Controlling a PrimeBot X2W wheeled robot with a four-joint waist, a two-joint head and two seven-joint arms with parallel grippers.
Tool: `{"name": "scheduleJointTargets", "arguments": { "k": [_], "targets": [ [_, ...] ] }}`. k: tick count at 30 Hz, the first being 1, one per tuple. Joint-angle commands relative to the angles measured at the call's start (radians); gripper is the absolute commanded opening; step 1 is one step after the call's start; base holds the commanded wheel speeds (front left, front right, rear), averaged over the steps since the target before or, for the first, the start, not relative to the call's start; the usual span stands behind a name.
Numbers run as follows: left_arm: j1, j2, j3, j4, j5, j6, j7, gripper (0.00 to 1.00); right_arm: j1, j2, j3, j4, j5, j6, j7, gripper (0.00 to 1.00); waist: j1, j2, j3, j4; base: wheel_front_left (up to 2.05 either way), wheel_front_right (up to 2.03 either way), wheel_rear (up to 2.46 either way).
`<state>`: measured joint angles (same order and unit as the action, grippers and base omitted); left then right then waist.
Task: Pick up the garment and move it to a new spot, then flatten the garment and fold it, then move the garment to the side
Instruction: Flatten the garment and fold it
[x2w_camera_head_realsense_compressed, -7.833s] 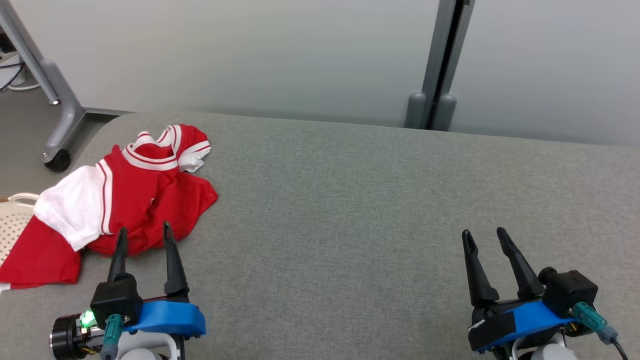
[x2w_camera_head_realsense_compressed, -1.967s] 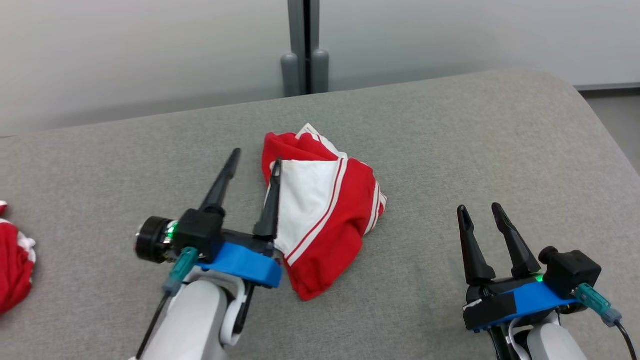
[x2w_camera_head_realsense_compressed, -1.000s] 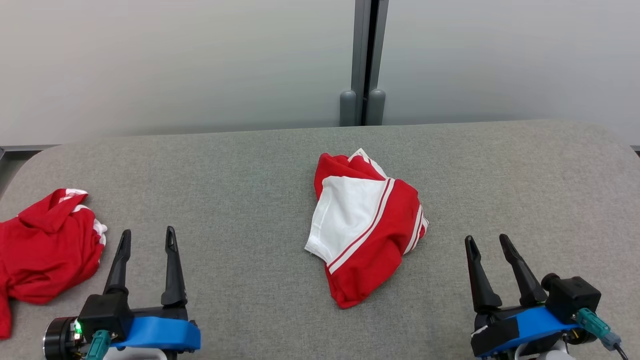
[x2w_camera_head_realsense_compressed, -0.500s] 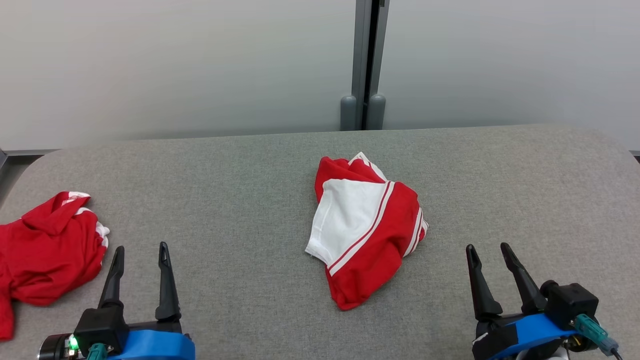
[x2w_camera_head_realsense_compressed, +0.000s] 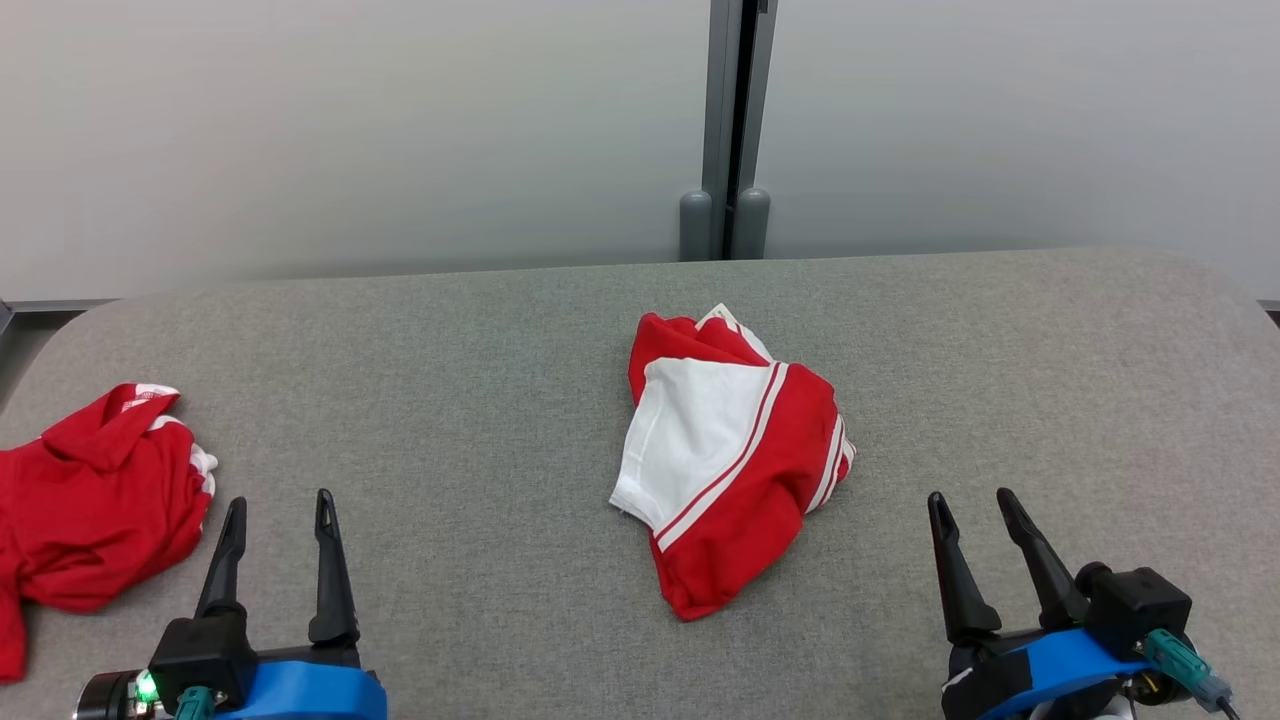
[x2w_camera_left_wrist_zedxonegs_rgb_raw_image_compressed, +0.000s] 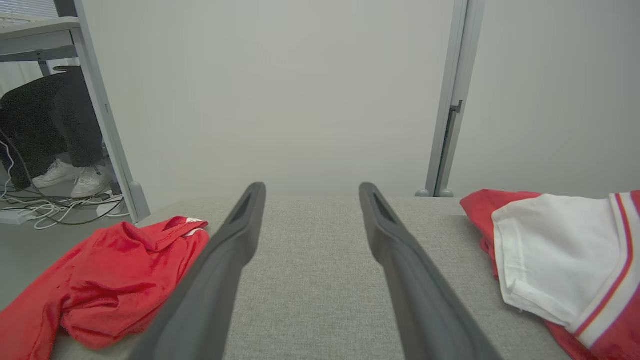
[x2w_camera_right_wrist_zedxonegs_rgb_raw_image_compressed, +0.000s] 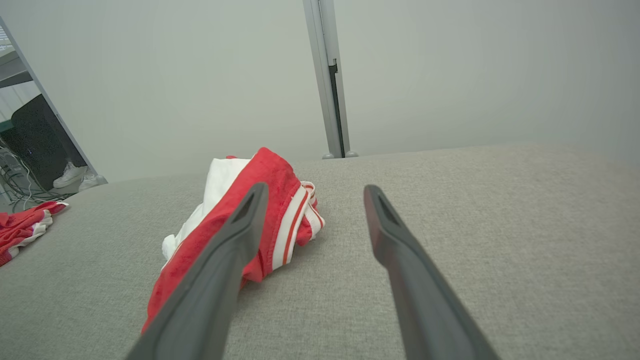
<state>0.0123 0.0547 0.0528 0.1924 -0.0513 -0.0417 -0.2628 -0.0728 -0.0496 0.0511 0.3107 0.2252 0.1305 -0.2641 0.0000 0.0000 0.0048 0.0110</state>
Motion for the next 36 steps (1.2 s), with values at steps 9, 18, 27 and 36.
{"name": "scheduleJointTargets", "arguments": {
  "k": [9,18,27,36],
  "targets": [
    [-0.019,-0.003,0.006,0.012,0.005,-0.006,-0.003,1.0,0.004,-0.001,0.0,0.009,-0.005,0.0,-0.001,1.0,0.0,0.0,0.001,0.001,0.0,0.0,0.0],
    [-0.024,-0.004,0.006,0.014,0.0,-0.003,-0.003,1.0,-0.01,-0.001,0.005,0.014,-0.011,0.0,-0.001,1.0,0.0,0.0,0.0,0.003,0.0,0.0,0.0],
    [-0.034,-0.005,-0.009,0.021,-0.005,-0.007,-0.003,1.0,-0.126,-0.001,0.077,0.036,-0.04,0.0,-0.001,1.0,0.0,0.0,0.009,0.017,0.0,0.0,0.0],
    [-0.069,-0.005,-0.044,0.026,-0.024,0.004,-0.003,1.0,-0.365,-0.014,0.126,0.245,-0.116,0.0,0.0,1.0,0.0,0.0,0.058,0.064,0.0,0.0,0.0]
  ]
}}
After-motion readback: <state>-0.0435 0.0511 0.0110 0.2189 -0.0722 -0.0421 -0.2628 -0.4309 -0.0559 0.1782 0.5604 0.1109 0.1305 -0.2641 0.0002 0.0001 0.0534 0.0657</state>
